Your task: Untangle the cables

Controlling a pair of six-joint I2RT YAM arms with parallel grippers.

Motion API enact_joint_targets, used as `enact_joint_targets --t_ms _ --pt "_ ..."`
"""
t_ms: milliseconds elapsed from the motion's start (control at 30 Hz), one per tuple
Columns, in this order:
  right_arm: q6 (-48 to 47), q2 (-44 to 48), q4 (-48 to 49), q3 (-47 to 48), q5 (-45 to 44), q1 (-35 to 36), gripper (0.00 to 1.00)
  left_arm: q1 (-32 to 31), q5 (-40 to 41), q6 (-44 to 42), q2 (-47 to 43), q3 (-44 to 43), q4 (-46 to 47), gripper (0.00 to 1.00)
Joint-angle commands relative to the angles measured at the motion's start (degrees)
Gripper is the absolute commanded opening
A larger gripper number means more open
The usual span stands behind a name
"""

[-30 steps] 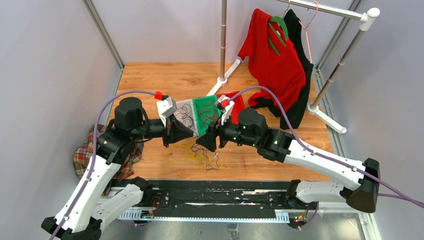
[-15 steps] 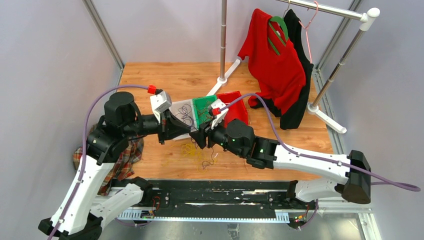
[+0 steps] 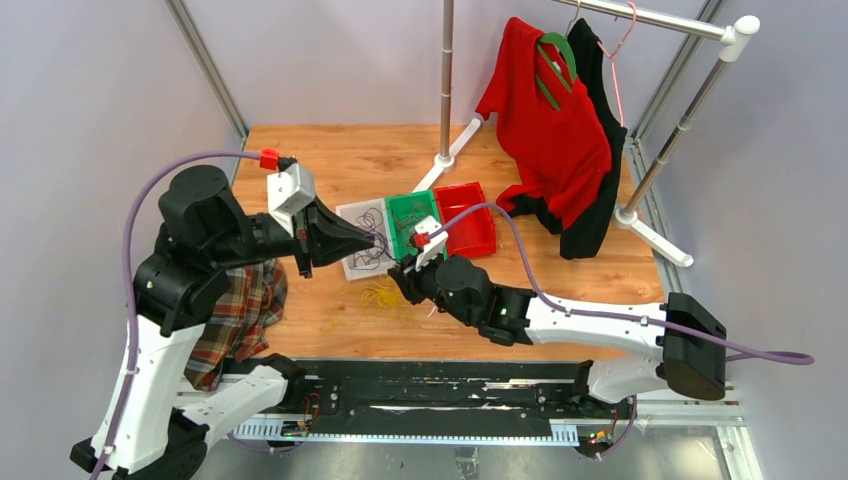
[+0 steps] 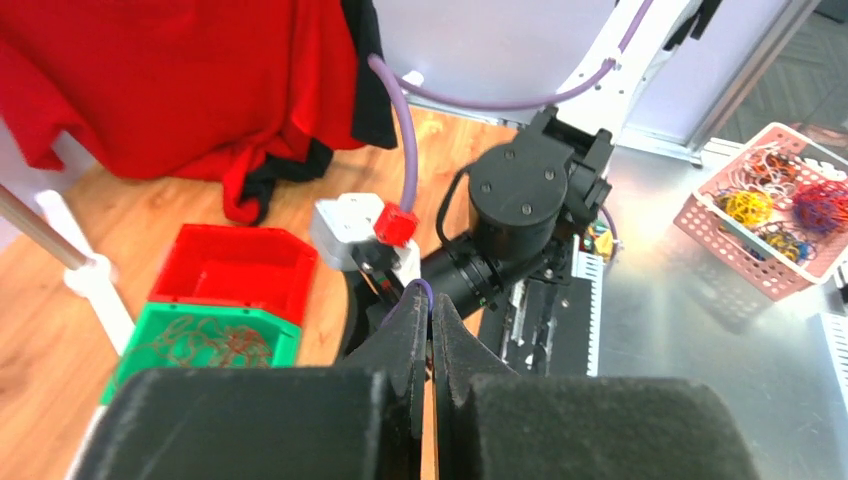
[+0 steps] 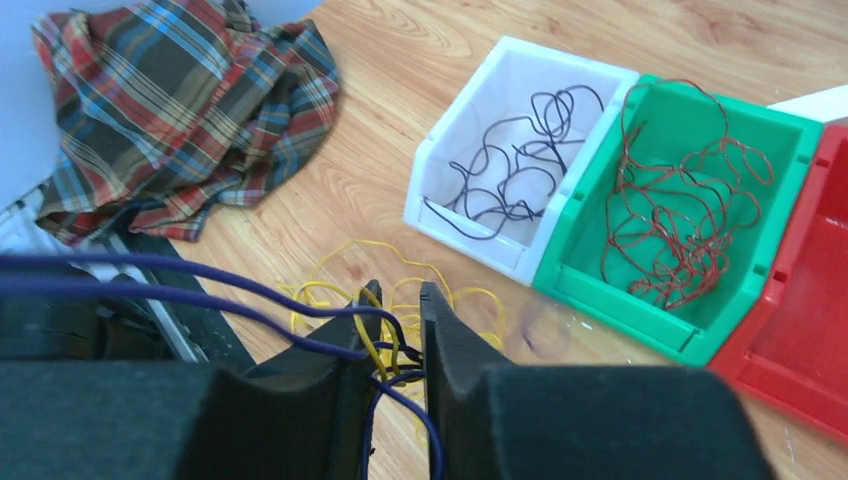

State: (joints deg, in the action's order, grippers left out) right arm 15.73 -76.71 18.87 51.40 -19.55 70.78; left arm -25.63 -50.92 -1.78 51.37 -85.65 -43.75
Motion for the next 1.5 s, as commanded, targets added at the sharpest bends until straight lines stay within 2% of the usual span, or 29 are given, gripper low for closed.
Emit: enact_joint_targets --t_ms 0,100,267,467,600,733,800,900,1000,1267,1333,1400,1467 --pt "2.3 1.2 2.0 -5.3 -3.8 0.8 0.17 0.1 1.4 -1.3 0.7 -6.6 0.5 0.0" --pt "4.4 1.8 2.2 -8.7 -5.3 0.8 0.13 0.1 3.4 -1.8 1.9 -12.1 0.6 0.0" --pt "8.3 2.2 4.1 -14.3 -8.5 0.7 0.11 0.1 7.6 -3.2 4.1 -20.3 0.6 0.0" --pt "10.8 0.3 4.3 -16.5 -8.9 0.7 0.11 0.1 13.1 -3.8 5.9 -27.2 3.8 0.0" --pt "11.9 -1.1 4.3 -16.8 -9.0 0.7 0.1 0.1 13.6 -3.6 7.6 -32.2 4.4 0.0" --pt "13.1 -2.0 3.4 -17.7 -10.3 0.7 0.07 0.1 15.0 -4.9 8.7 -35.8 4.6 0.0" --pt "14.7 -2.2 2.8 -18.7 -11.4 0.5 0.01 0.1 16.8 -5.2 8.8 -36.8 5.7 0.0" --pt "16.2 -1.4 1.8 -20.0 -12.6 0.3 0.01 0.1 18.8 -6.4 8.3 -36.6 7.3 0.0" --pt "18.4 0.4 -1.9 -20.5 -14.6 -0.3 0.01 0.1 23.3 -7.5 7.9 -36.5 10.5 0.0" --pt "24.3 4.6 -5.2 -24.9 -16.3 -3.8 0.01 0.1 44.4 -15.6 6.6 -35.2 27.8 0.0" --pt "21.7 6.1 -4.3 -24.9 -15.1 -4.2 0.01 0.1 42.9 -16.4 8.0 -37.8 25.5 0.0" --pt "18.2 7.6 -5.4 -22.4 -12.9 -4.2 0.04 0.1 37.0 -14.2 8.9 -39.8 19.3 0.0" --pt "14.6 9.2 -8.6 -17.9 -10.4 -4.1 0.2 0.1 30.3 -11.5 7.6 -36.8 16.6 0.0"
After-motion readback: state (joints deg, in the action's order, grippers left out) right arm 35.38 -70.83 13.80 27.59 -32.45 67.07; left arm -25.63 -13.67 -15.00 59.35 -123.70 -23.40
